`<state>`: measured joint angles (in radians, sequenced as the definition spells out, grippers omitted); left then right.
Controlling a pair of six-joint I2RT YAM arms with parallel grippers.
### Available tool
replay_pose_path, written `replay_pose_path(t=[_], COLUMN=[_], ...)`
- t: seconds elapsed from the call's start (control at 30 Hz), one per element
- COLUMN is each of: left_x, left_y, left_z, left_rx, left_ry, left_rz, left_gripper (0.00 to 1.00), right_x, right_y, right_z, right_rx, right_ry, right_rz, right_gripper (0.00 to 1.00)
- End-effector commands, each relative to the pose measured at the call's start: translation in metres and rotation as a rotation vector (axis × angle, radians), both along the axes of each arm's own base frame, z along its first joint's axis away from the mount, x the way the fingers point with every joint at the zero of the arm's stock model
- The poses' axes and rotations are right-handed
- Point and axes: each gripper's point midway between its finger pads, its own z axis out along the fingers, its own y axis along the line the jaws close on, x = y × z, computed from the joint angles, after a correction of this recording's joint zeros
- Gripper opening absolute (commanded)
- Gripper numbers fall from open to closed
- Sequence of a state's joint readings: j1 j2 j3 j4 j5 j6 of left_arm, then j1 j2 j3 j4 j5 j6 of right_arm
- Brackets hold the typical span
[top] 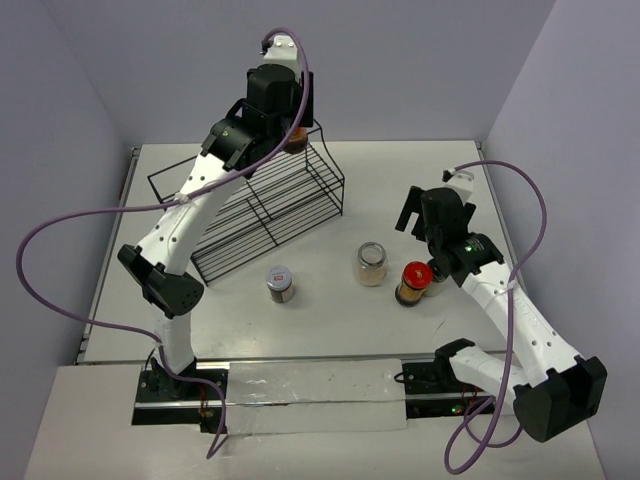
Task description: Organize the condiment bottles
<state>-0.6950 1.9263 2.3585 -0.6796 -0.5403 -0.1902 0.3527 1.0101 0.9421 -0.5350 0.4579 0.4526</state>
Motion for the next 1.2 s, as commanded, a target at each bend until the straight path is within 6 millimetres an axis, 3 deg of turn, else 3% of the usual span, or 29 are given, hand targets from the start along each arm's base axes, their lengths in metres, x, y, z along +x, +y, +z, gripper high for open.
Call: replay_pose_path(t=[0.0, 0.5, 0.73, 1.17], left_x=[-0.002, 0.045, 0.078, 0.101], left_y=[0.020, 0.029, 0.034, 0.027], left_z=[0.114, 0.102, 0.069, 0.024], left_rx=[-0.209, -0.250, -0.248, -0.196], left_ry=[-0.314, -0.363, -0.315, -0.255], left_rz=[0.051, 0.093, 0.108, 0.113], left_gripper=[0.10, 0.10, 0.10, 0.10], right_x=[0.010, 0.016, 0.018, 0.019], right_y=[0.003, 0.006, 0.006, 0.007], right_z=[0.017, 0.007, 0.006, -0.002], right_rx=[0.025, 0.016, 0.001, -0.001], right_ry=[-0.048, -0.016, -0.008, 0.013], right_rz=[-0.006, 0.003, 0.005, 0.006], right_gripper=[1.00, 1.00, 1.00, 1.00])
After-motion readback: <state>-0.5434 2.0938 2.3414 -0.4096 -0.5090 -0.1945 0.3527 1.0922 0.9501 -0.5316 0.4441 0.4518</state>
